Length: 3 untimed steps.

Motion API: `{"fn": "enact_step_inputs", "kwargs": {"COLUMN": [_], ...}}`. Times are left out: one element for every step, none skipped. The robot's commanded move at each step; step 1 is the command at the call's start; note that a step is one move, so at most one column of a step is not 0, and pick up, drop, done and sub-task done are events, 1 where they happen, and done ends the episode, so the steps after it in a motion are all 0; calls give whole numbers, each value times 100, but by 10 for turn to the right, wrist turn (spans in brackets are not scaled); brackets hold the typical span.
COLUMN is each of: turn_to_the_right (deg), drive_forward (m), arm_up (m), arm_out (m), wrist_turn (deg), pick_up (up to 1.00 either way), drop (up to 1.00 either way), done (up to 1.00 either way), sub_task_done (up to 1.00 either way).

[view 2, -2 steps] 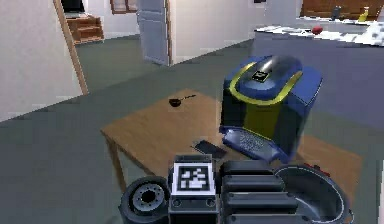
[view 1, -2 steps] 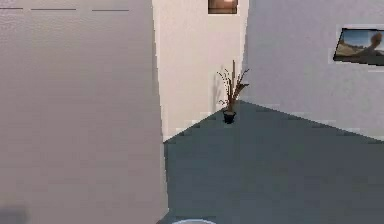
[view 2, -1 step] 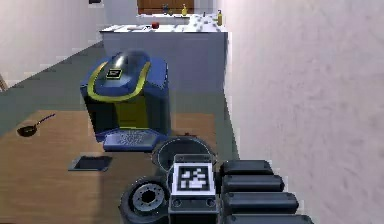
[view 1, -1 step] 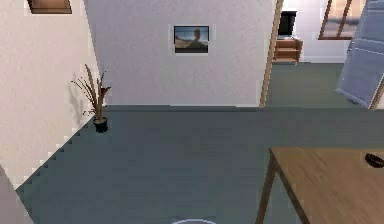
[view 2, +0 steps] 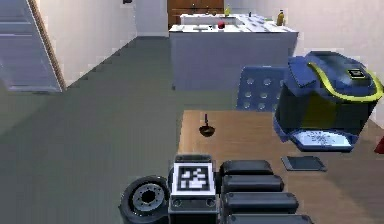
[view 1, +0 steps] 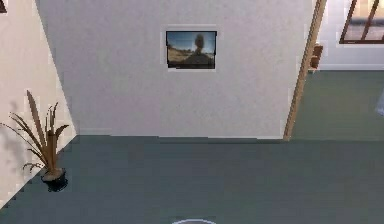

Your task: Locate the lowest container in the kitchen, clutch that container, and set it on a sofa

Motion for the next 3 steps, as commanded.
{"fn": "enact_step_inputs", "kwargs": {"turn_to_the_right": [60, 0, 360], "drive_forward": [0, 20, 0], "arm_up": [0, 0, 0], "arm_out": [0, 0, 0], "wrist_turn": [0, 0, 0], "pick_up": [0, 0, 0], "drop": [0, 0, 0], "done": [0, 0, 0], "sub_task_done": [0, 0, 0]}}
